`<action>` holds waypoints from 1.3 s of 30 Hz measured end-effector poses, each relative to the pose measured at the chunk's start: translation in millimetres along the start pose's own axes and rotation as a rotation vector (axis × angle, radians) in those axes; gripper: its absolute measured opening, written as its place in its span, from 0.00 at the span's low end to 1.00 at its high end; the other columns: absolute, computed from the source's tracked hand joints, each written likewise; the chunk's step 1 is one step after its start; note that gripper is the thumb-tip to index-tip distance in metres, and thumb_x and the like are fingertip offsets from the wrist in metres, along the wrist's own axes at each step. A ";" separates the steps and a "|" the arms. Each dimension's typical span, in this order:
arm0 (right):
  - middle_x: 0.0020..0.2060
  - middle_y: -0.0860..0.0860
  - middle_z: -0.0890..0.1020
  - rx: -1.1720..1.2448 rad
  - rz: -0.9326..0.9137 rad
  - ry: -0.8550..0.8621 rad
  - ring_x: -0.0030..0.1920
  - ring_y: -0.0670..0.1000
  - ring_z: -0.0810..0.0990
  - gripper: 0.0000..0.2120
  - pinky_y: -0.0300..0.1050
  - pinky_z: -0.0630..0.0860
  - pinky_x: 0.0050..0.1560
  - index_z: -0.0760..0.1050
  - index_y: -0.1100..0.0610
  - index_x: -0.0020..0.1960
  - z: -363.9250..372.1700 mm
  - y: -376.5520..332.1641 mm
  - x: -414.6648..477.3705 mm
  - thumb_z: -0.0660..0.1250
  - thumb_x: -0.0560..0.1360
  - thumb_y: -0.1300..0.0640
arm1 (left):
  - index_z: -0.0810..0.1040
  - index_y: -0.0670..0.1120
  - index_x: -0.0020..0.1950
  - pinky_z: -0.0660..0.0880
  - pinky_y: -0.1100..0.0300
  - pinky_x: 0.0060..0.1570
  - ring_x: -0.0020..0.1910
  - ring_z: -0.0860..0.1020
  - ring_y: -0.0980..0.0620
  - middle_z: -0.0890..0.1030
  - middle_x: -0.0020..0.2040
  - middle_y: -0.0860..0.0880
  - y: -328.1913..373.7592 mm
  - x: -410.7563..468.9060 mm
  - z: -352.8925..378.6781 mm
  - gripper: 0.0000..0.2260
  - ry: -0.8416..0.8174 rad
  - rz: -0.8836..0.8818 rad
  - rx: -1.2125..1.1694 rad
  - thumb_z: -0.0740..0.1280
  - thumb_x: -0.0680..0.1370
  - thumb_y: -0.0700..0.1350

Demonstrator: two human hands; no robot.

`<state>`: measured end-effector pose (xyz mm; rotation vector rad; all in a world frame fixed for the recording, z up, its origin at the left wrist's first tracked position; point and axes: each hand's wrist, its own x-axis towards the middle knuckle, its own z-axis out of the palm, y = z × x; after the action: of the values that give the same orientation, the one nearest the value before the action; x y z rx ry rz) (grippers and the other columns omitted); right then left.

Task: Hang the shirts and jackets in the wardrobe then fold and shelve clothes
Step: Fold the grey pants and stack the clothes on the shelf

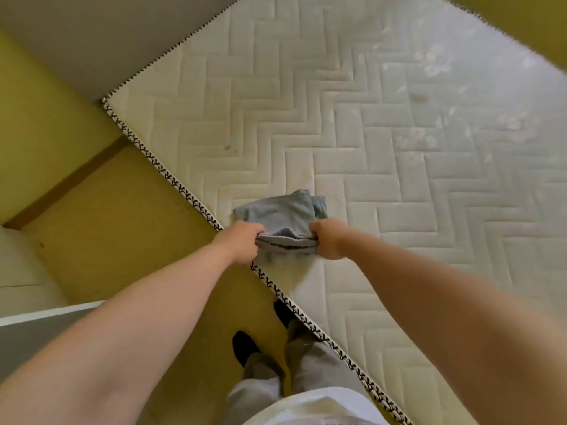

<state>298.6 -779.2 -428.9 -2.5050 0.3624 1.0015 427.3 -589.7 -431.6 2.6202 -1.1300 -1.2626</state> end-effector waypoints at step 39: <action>0.52 0.53 0.80 0.042 -0.190 0.612 0.49 0.56 0.77 0.17 0.48 0.74 0.47 0.77 0.55 0.60 -174.6 -8.1 4.4 0.61 0.74 0.67 | 0.82 0.44 0.54 0.77 0.54 0.32 0.42 0.80 0.42 0.82 0.46 0.46 29.5 -45.8 -108.2 0.16 0.848 0.275 0.204 0.75 0.67 0.43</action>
<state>408.4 -854.3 -315.5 -2.6967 0.3045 0.1351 465.1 -612.9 -319.0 2.5354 -1.3725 0.0516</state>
